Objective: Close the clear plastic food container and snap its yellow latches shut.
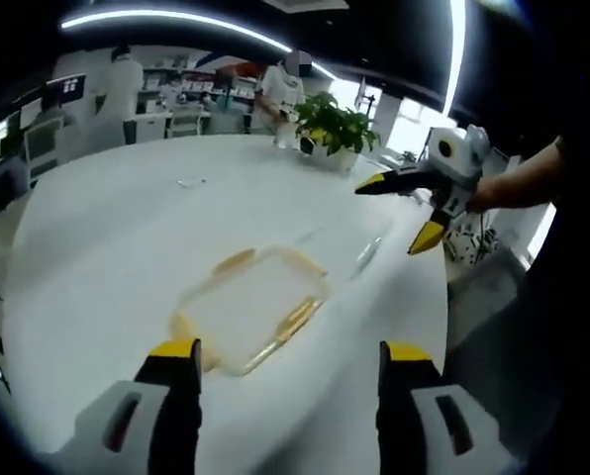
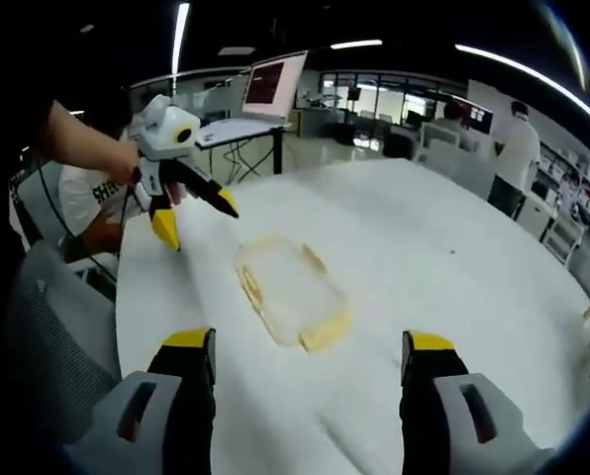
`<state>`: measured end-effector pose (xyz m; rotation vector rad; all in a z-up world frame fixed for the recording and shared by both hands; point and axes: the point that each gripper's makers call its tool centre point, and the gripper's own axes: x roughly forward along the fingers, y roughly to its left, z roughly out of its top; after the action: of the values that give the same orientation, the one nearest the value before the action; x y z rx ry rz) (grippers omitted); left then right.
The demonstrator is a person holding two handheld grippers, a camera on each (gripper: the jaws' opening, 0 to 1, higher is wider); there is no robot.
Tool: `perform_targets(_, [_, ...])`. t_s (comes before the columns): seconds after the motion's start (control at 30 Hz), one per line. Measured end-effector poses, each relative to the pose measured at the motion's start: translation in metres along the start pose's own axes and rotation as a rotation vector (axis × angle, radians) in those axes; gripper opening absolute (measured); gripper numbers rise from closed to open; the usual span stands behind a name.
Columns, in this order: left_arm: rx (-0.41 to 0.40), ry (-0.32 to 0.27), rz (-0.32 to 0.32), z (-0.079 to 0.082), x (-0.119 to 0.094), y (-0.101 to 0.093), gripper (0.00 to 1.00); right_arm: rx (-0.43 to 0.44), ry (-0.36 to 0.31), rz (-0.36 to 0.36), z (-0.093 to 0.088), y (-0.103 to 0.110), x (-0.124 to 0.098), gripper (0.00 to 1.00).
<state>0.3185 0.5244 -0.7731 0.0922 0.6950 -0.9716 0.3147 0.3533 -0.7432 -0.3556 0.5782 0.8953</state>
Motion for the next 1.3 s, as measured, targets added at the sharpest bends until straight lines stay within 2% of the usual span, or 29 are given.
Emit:
perform_targets(0.17, [0.021,0.026,-0.009,-0.003,0.003,0.008,0.67,-0.022,0.018,0.022,-0.002,-0.003,0.010,0.73])
perform_targets(0.3, [0.027,0.024,-0.019,0.000,0.006,0.013,0.68,-0.046,0.023,0.032,0.001,-0.003,0.016,0.72])
perform_targets(0.37, [0.071,0.050,-0.021,-0.001,0.007,0.015,0.67,-0.059,0.040,0.037,-0.001,-0.004,0.020,0.69])
perform_targets(0.73, [0.157,0.106,-0.044,-0.004,0.017,0.027,0.65,-0.115,0.095,0.098,-0.005,-0.009,0.041,0.70])
perform_targets(1.07, [0.274,0.201,-0.054,-0.006,0.020,0.056,0.64,-0.129,0.156,0.143,-0.016,-0.020,0.057,0.69])
perform_targets(1.2, [0.290,0.216,-0.069,-0.007,0.025,0.058,0.64,-0.144,0.178,0.162,-0.020,-0.022,0.062,0.69])
perform_targets(1.3, [0.332,0.254,-0.085,-0.011,0.028,0.060,0.63,-0.161,0.190,0.181,-0.022,-0.023,0.067,0.68])
